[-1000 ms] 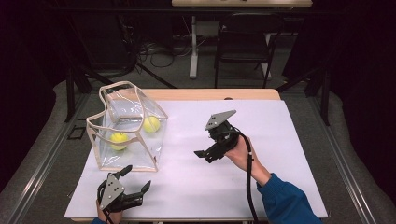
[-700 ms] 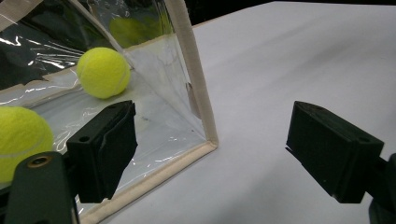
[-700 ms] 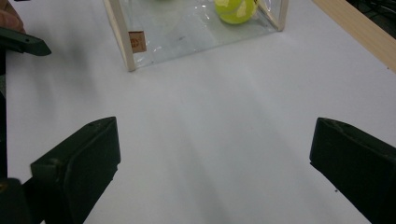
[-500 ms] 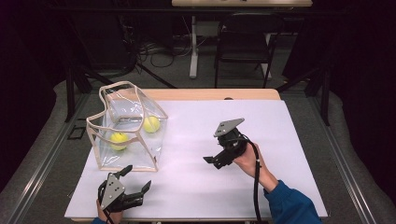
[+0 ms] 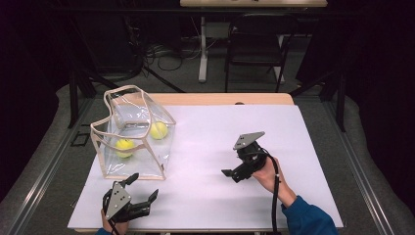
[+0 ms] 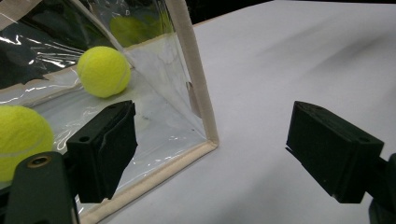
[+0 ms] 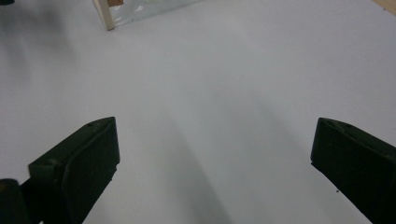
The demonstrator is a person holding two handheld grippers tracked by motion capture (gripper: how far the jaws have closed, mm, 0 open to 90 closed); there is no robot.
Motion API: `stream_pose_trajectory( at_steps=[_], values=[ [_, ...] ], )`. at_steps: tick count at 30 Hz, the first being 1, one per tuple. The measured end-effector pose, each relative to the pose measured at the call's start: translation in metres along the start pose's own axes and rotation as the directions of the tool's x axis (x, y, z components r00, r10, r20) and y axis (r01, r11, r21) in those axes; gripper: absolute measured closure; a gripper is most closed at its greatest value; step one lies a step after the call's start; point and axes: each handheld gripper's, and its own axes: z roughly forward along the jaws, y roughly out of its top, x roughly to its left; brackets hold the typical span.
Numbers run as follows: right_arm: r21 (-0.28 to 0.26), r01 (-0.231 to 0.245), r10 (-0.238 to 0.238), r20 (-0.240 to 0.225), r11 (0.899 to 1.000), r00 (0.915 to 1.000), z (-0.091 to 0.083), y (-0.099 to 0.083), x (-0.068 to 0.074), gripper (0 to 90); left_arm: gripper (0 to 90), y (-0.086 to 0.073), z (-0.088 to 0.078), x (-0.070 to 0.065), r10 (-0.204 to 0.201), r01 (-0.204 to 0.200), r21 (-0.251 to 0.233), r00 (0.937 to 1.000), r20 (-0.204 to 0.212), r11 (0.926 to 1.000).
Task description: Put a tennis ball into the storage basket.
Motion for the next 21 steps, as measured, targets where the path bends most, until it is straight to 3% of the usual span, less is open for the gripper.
stream_pose_trajectory(
  at_steps=[10,21],
  values=[
    [-0.003,0.000,0.000,0.018,1.000,0.9998,-0.008,-0.025,0.003,0.7,16.2,0.000,0.001,0.000,0.004,-0.004,0.007,1.0000,0.000,1.0000],
    [-0.004,-0.041,0.041,0.040,0.999,0.9984,-0.017,-0.052,0.003,0.7,16.2,0.000,0.000,0.000,0.001,-0.001,0.004,1.0000,-0.003,1.0000]
  ],
)
